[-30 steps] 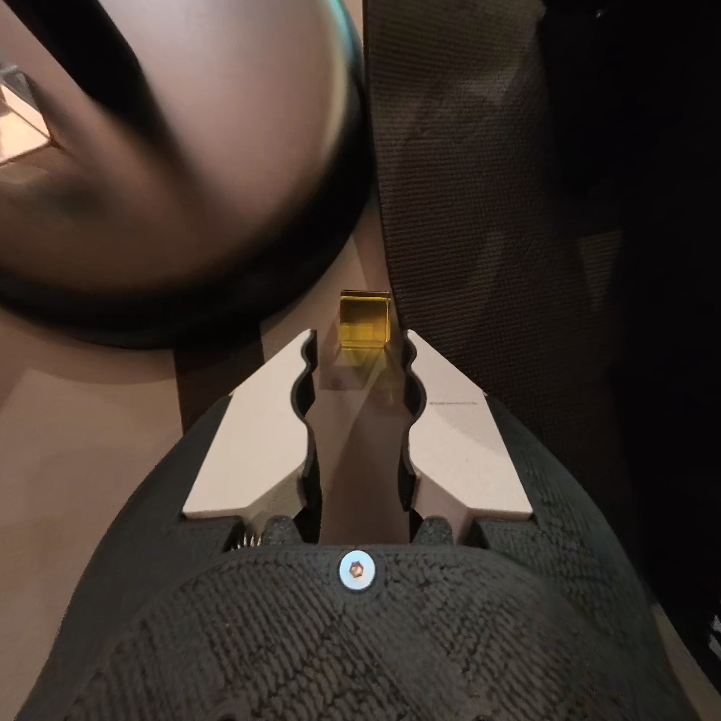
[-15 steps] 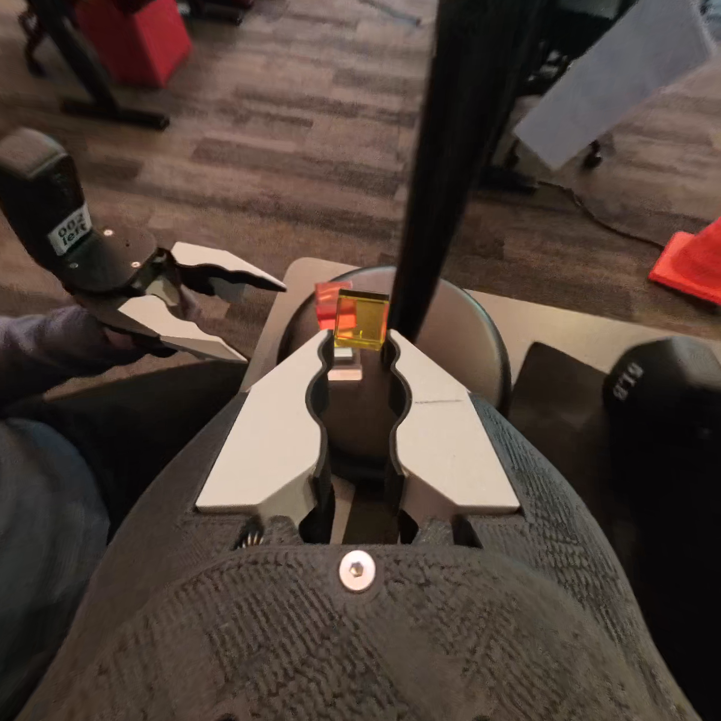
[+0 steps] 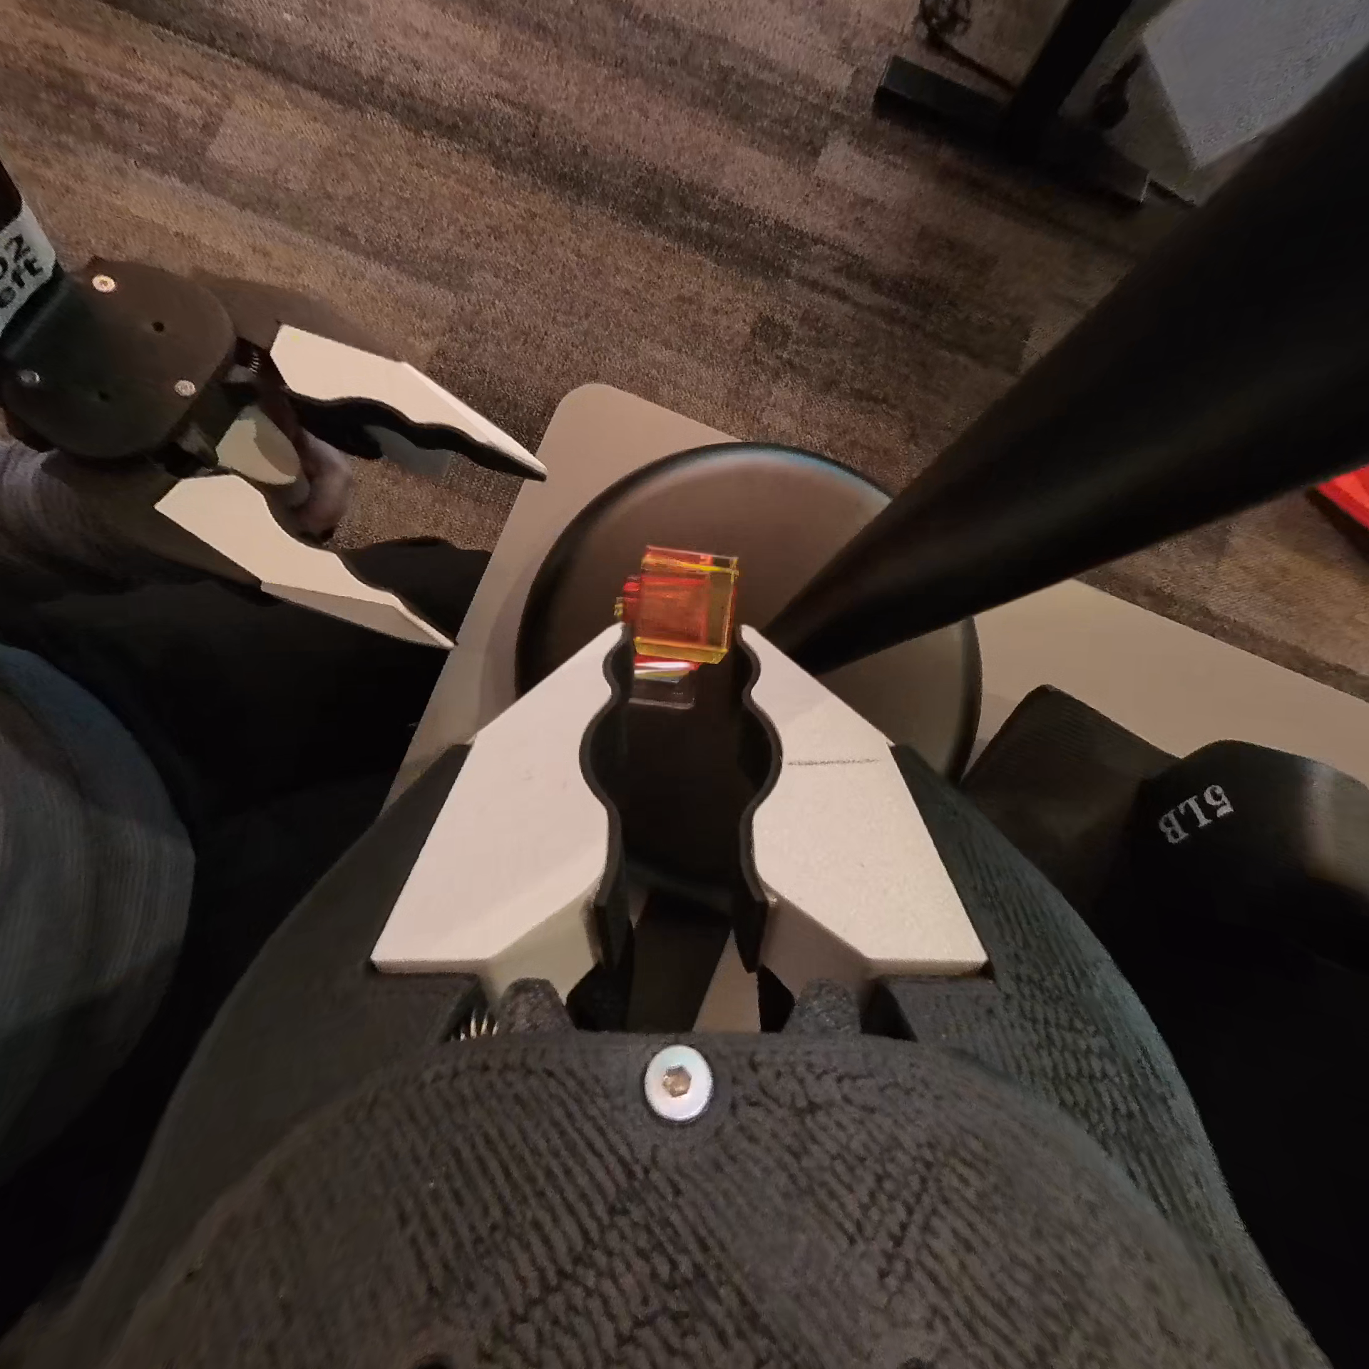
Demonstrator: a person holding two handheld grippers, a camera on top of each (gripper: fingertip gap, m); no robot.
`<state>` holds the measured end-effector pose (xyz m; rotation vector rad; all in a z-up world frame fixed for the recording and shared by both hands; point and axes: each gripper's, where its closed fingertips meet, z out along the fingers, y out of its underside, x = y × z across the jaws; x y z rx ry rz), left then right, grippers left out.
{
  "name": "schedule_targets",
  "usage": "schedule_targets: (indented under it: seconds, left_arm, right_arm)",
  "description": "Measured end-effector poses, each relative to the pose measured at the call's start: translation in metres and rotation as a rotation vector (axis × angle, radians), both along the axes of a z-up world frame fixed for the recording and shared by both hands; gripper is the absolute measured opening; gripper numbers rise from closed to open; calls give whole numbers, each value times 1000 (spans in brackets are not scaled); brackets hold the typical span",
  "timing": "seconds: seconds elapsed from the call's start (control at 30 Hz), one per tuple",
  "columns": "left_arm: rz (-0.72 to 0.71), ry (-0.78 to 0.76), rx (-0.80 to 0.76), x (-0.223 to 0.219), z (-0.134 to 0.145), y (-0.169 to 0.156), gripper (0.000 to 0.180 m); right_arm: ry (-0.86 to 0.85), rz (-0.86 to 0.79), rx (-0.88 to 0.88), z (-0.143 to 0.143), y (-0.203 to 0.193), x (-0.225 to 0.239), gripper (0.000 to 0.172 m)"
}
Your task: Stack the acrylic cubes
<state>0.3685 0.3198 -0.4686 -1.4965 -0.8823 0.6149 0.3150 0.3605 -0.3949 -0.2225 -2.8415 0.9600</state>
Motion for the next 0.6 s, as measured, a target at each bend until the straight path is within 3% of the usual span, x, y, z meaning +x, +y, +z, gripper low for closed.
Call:
schedule_targets:
  seconds: [0.2, 0.33, 0.4, 0.47, 0.53, 0.6]
  left_arm:
    - [-12, -11, 24, -1, -4, 6, 75]
    - [-14, -1, 7, 0, -4, 9, 76]
    - [-6, 15, 8, 0, -2, 7, 76]
    - [-1, 27, 29, 0, 1, 3, 76]
    - [-8, 28, 56, 0, 2, 2, 76]
    - [-16, 19, 76, -1, 0, 3, 76]
  right_arm:
    - [10, 0, 17, 1, 0, 0, 26]
    - [97, -74, -45, 24, 27, -2, 52]
    - [126, -168, -164, 43, 57, -3, 51]
    - [157, -315, -224, 43, 104, -14, 45]
    - [172, -463, -173, 15, 162, -29, 37]
    - [115, -604, -83, -29, 217, -39, 40]
